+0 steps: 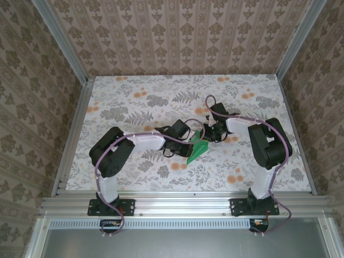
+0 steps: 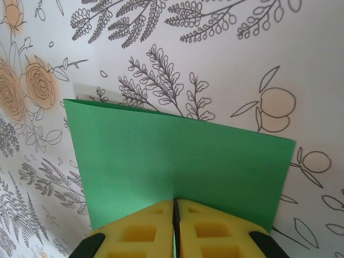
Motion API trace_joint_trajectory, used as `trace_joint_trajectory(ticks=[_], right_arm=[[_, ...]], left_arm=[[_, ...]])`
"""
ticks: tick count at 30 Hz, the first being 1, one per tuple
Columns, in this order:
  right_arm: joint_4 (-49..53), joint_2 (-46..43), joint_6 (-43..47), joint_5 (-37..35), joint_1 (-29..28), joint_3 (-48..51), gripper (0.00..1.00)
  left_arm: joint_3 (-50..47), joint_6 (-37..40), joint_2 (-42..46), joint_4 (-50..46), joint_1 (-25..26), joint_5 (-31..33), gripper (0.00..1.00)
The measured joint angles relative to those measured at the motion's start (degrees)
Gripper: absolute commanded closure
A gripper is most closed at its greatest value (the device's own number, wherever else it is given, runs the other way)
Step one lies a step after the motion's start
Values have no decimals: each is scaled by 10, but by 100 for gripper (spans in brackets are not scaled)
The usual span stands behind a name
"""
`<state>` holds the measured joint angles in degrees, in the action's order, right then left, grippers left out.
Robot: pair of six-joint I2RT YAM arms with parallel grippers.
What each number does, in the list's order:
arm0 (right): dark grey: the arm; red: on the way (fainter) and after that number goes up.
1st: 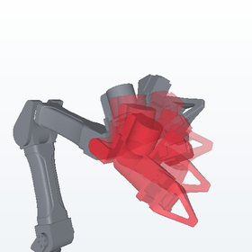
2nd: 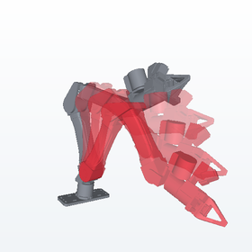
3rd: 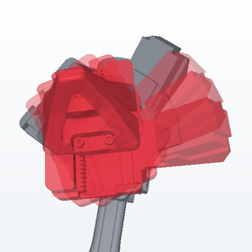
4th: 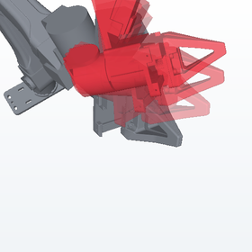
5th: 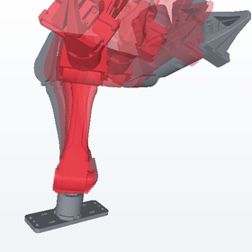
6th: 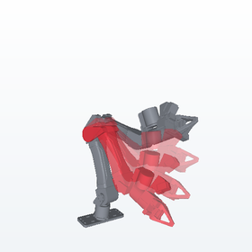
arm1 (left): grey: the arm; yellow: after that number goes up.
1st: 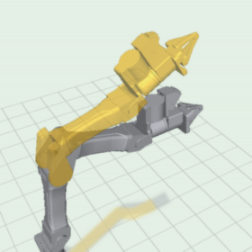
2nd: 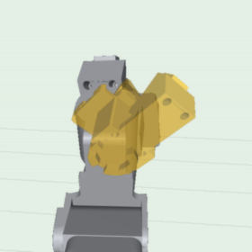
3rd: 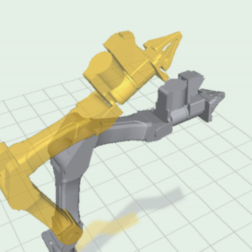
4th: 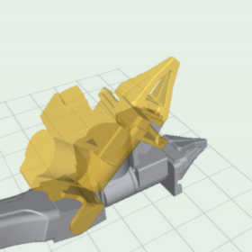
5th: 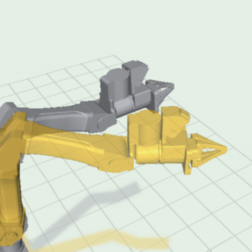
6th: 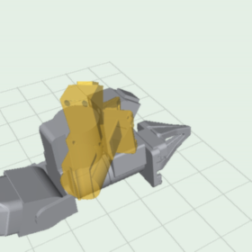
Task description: Fold a paper plane with a square sheet of paper (pick it up from the middle)
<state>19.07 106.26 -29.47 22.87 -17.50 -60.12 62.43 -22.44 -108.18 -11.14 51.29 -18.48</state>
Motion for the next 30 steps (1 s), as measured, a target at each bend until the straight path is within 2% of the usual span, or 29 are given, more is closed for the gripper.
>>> trace_joint_trajectory(ticks=[23, 30], right_arm=[[41, 2, 13, 0, 3, -18, 89], [30, -124, -7, 7, 30, 49, 89]], left_arm=[[10, 27, -9, -1, 0, -10, 100], [10, 27, -9, -2, 0, -8, 100]])
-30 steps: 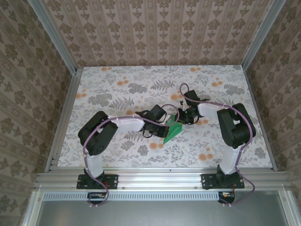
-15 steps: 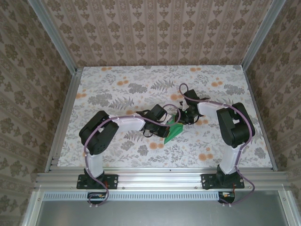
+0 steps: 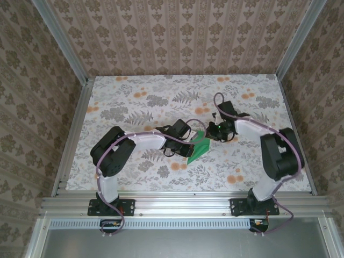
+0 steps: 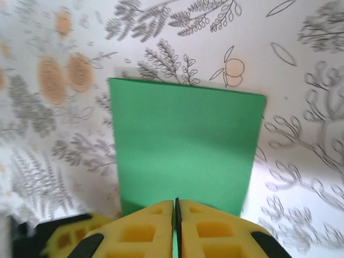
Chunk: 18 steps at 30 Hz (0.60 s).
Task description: Fold a paper plane with a square sheet of paper (pick it up from the middle)
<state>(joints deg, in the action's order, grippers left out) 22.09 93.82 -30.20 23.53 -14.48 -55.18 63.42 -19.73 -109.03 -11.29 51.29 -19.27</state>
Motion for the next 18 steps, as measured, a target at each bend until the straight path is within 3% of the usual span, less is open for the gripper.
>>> trace_joint_trajectory(ticks=[4, 8, 18], right_arm=[[-60, -56, -47, 43, 0, 76, 89], [-97, -56, -96, 71, -25, 127, 89], [-173, -7, -167, 87, -76, 130, 89]], left_arm=[[0, 0, 0, 0, 0, 0, 100], [0, 0, 0, 0, 0, -2, 100], [0, 0, 0, 0, 0, -3, 100]])
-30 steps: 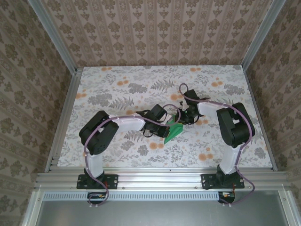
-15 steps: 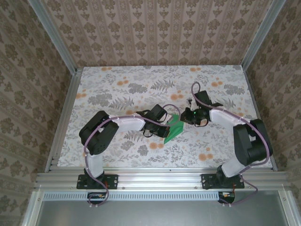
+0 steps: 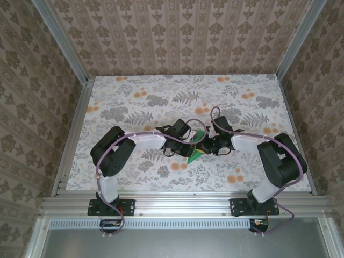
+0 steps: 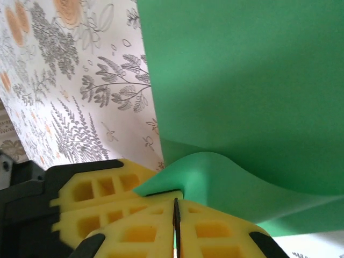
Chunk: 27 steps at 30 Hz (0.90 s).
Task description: Fold a paper plane with a square sheet of paper (pick it up from the middle)
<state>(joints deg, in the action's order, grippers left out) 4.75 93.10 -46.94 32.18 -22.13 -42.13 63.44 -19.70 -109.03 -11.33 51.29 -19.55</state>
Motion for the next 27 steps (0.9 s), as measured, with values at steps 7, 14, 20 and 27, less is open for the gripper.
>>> trace_joint_trajectory(ticks=[7, 14, 20, 27], right_arm=[[20, 25, 7, -3, -3, -4, 90], [43, 26, 25, -9, -3, -6, 89], [42, 32, 37, -12, 0, -5, 90], [29, 30, 38, -1, 7, 4, 89]], left_arm=[[1, 0, 0, -2, 0, 0, 100], [2, 0, -1, -3, 0, 0, 100], [15, 1, -8, -20, 0, -2, 100], [21, 5, -11, -30, 0, -2, 100]])
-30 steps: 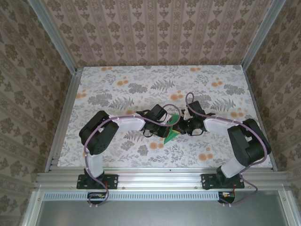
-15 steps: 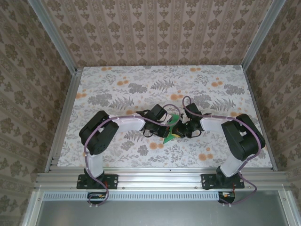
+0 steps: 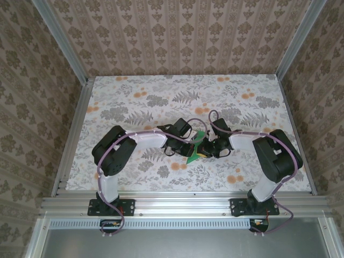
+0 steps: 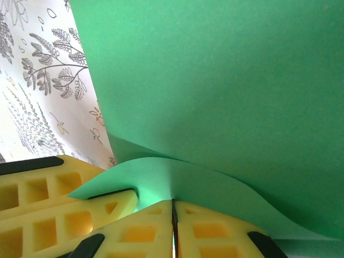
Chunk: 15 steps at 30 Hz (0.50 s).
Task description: Fold a paper plane with a square sheet of paper (pick it up from the middle)
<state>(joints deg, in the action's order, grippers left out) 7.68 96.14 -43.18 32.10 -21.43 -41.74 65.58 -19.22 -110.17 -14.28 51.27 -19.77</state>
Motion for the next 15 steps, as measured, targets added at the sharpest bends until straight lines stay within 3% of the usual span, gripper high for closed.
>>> trace_joint_trajectory(ticks=[15], right_arm=[[-32, -5, 12, 44, 61, 25, 87]], left_arm=[[0, 0, -8, 27, 1, -15, 100]])
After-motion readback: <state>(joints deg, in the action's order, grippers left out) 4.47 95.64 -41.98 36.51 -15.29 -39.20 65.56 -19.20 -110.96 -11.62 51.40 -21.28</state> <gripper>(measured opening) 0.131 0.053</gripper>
